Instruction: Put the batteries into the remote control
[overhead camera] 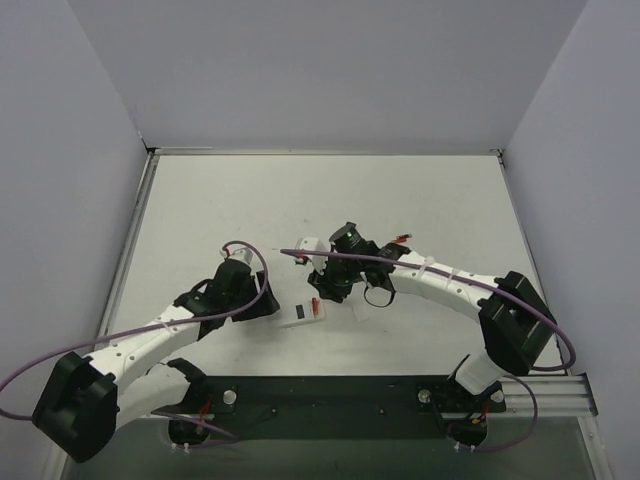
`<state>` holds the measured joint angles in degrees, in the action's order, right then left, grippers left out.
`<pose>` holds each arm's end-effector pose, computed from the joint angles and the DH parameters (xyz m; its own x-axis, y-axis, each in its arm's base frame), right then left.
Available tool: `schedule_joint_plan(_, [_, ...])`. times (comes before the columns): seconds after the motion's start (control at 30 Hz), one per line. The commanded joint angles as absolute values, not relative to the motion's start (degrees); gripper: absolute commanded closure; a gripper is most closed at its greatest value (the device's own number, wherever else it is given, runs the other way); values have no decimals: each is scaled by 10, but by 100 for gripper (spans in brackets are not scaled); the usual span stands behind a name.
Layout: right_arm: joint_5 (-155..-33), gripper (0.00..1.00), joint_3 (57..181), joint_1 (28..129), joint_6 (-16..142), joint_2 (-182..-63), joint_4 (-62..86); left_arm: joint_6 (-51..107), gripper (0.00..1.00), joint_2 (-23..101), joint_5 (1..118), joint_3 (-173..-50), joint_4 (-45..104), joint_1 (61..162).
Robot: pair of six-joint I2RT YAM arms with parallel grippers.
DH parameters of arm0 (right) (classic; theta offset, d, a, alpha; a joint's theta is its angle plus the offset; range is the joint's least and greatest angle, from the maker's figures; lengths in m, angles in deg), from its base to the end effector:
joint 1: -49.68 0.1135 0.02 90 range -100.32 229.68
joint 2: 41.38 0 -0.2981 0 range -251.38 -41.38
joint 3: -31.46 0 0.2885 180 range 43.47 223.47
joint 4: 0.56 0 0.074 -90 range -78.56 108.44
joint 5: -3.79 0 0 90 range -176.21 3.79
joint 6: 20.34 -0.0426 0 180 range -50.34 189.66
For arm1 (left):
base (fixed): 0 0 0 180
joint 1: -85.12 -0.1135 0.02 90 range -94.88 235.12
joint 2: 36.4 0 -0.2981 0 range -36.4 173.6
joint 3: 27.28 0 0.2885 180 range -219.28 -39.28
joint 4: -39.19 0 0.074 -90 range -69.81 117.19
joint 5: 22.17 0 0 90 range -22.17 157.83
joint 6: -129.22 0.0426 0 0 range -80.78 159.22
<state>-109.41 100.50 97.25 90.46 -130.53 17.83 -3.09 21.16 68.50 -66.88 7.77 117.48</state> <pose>0.2407 0.2881 0.2419 -0.0779 -0.5689 -0.8187 -0.9778 0.2038 -0.0487 0.1780 -0.1122 0.1876 -0.8301 -0.2709 -0.4874 -0.0406 0.9011 -0.4317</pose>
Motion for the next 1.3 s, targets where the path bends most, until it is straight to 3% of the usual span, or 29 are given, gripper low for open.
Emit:
schedule_joint_plan(0.0, [-1126,67,1009,964,937,-1312,148,-73,28,256,717,-653,160,1194])
schedule_joint_plan(0.33, [-1152,66,1023,954,955,-1350,147,-77,42,320,696,-652,194,1216])
schedule_joint_plan(1.07, [-1226,74,1074,950,973,-1425,176,-89,43,270,687,-636,166,1226])
schedule_joint_plan(1.27, [-1227,76,1081,949,974,-1434,179,-90,52,302,678,-637,180,1226])
